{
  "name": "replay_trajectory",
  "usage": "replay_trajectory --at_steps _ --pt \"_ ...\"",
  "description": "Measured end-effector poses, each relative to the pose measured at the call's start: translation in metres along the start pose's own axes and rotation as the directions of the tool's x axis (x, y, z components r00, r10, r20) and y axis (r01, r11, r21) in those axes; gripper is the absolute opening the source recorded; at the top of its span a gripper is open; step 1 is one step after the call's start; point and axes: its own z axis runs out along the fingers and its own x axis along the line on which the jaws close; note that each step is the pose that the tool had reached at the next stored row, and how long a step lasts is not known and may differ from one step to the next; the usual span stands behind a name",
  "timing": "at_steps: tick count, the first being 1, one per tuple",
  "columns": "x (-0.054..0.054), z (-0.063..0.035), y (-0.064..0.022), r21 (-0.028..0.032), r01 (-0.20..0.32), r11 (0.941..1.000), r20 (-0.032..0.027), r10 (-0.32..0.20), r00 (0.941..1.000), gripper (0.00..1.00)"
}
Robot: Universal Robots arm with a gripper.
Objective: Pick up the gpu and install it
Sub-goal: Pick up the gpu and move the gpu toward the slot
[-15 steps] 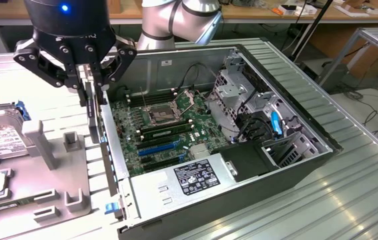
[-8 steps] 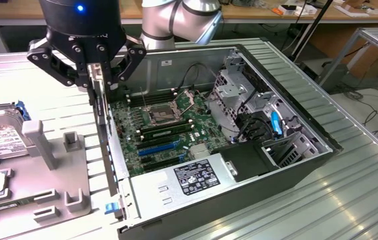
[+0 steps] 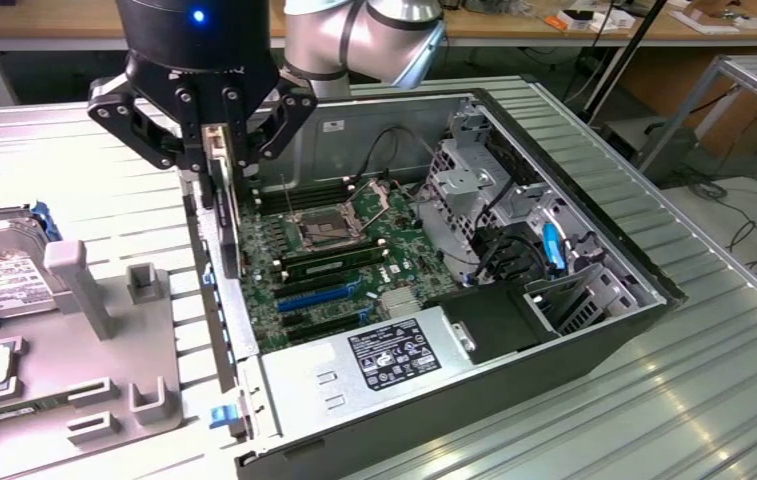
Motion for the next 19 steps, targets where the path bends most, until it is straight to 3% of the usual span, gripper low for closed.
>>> replay_trajectory --at_steps 19 --pt "-0.022 0.0009 0.0016 0.0 0.0 1.0 0.0 0.0 1.0 0.27"
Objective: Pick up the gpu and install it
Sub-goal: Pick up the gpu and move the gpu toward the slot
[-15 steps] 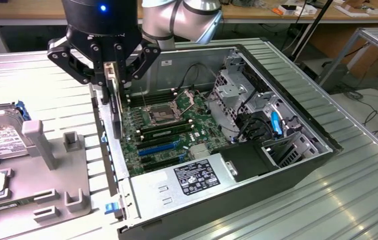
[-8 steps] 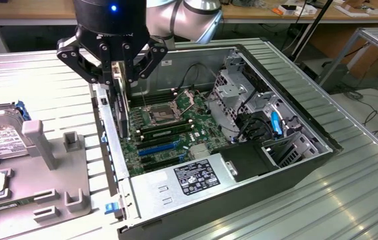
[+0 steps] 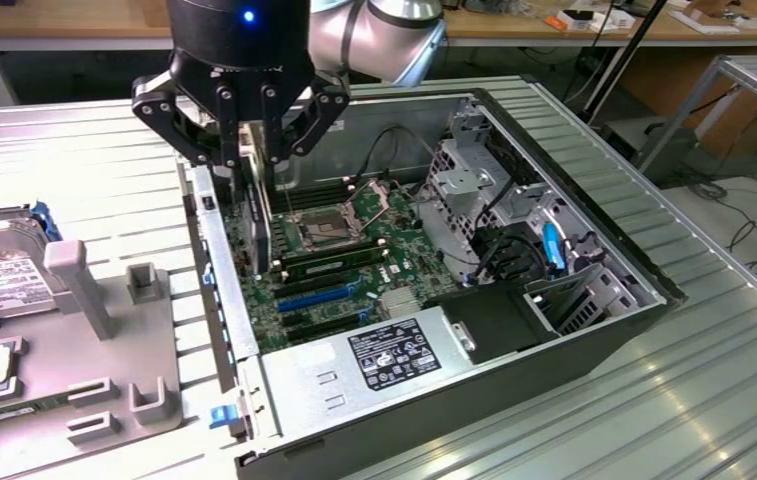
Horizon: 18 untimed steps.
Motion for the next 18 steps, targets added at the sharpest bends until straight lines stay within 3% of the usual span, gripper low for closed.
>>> replay_trajectory --at_steps 18 --pt "-0.023 0.0009 0.0017 0.0 0.0 1.0 0.0 0.0 1.0 0.27"
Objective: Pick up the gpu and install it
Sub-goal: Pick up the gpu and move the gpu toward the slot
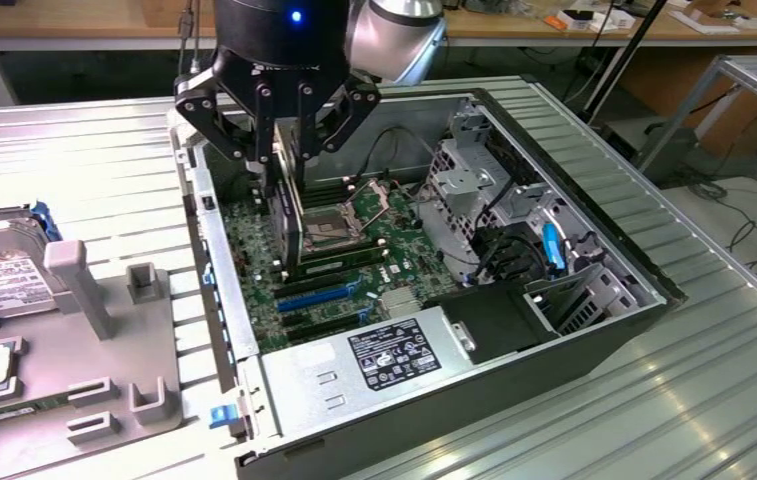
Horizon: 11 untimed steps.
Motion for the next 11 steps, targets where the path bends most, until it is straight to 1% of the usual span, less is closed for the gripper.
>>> replay_trajectory --at_steps 11 --pt "-0.01 0.0004 0.0008 0.0 0.0 1.0 0.0 0.0 1.0 0.27"
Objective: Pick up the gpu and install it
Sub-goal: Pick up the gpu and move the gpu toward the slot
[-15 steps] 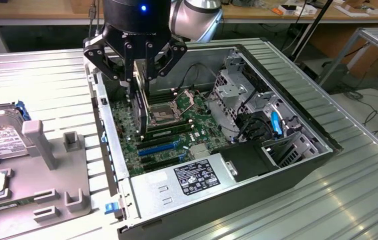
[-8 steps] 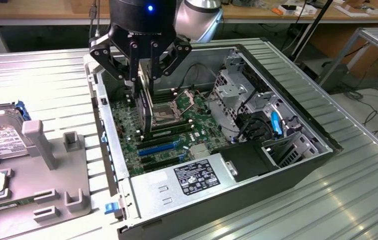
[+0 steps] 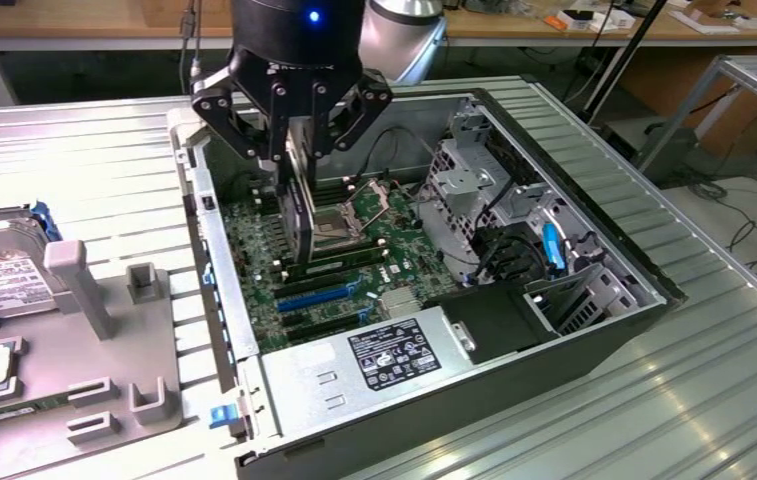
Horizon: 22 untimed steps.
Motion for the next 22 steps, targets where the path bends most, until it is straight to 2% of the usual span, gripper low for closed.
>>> replay_trajectory --at_steps 18,22 --pt "-0.02 0.0008 0.0015 0.0 0.0 1.0 0.0 0.0 1.0 0.27" --pt "-0.028 0.0011 0.0021 0.0 0.0 1.0 0.0 0.0 1.0 0.27"
